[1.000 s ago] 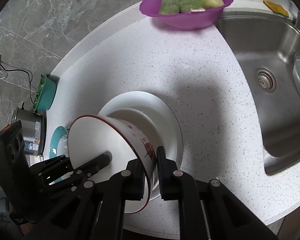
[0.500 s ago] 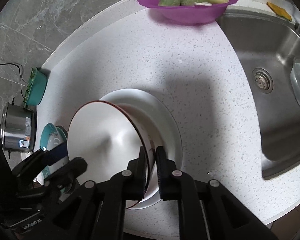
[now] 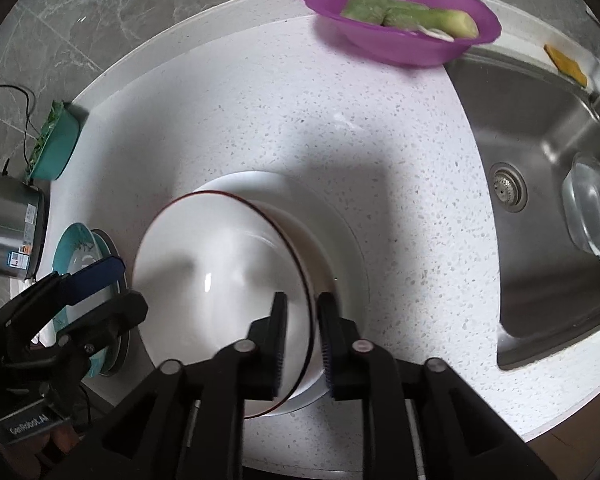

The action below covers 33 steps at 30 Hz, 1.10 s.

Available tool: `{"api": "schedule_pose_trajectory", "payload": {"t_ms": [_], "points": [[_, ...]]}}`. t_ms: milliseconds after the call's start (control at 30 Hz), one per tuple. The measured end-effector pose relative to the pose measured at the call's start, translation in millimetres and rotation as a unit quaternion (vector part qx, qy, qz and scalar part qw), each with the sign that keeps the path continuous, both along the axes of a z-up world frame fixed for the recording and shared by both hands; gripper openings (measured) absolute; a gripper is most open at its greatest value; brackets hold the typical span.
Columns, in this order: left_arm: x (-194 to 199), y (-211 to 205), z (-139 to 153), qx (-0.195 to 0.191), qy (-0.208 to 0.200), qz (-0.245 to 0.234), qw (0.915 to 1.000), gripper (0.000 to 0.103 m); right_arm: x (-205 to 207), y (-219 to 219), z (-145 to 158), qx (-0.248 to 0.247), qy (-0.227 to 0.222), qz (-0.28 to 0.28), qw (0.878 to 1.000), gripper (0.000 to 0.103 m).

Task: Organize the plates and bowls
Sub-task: 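Open both grippers to release the red-rimmed bowl, then move both open grippers to the rim of the large white plate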

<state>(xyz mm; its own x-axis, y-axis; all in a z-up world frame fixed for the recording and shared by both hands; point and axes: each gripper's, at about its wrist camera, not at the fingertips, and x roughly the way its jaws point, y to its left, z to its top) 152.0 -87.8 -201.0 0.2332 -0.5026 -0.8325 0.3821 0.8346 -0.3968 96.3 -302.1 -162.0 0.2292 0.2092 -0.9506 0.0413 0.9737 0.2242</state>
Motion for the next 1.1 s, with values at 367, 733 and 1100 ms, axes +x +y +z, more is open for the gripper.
{"api": "schedule_pose_trajectory", "payload": {"t_ms": [367,733,1100], "points": [[2.0,12.5,-1.4,-0.007,0.011,0.010,0.9999,0.057,0.5,22.8,8.1,-0.049,0.004,0.036,0.998,0.048],[3.8,19.0,0.2,-0.016,0.015,0.011,0.9997,0.057,-7.7,50.5,8.0,-0.123,-0.018,0.080,0.989,0.075],[3.5,25.5,-4.5,-0.019,0.029,-0.022,0.9992,0.059,-16.7,35.5,28.5,-0.053,-0.061,0.022,0.997,0.080]]}}
